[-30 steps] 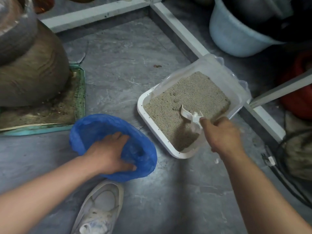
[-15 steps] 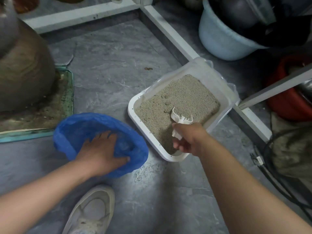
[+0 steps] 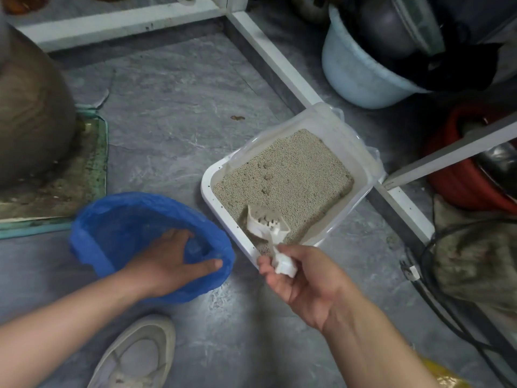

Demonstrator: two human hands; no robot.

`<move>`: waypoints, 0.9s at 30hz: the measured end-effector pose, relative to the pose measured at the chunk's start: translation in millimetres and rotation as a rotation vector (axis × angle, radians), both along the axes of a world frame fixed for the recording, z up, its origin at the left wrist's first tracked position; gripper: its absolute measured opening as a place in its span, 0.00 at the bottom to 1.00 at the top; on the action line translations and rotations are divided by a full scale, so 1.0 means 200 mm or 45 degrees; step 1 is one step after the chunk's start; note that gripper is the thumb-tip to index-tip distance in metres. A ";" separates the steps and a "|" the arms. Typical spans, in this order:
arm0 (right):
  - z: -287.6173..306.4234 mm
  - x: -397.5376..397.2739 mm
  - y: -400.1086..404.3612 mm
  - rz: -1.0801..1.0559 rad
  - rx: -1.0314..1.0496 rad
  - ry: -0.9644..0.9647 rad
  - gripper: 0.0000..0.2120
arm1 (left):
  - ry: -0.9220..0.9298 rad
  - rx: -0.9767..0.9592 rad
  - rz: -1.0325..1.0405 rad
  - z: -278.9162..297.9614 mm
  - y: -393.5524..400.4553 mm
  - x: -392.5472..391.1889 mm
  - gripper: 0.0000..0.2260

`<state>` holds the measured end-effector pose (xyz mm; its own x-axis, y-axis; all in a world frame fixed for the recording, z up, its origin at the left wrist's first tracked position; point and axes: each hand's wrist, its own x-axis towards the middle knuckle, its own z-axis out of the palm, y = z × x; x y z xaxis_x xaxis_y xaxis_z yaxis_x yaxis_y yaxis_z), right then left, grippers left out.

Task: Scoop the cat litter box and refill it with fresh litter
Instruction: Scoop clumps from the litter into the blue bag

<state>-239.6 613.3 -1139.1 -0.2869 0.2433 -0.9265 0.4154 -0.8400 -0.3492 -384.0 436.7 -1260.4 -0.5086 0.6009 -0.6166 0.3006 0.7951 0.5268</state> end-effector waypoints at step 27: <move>-0.10 -0.37 -0.12 -0.296 -0.054 0.074 0.08 | 0.106 0.066 0.095 -0.03 0.08 -0.16 0.16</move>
<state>-313.3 588.5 -1158.3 -0.2806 0.2700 -0.9211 0.1897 -0.9251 -0.3290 -416.1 453.1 -1266.7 -0.6009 0.5898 -0.5396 0.2862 0.7890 0.5437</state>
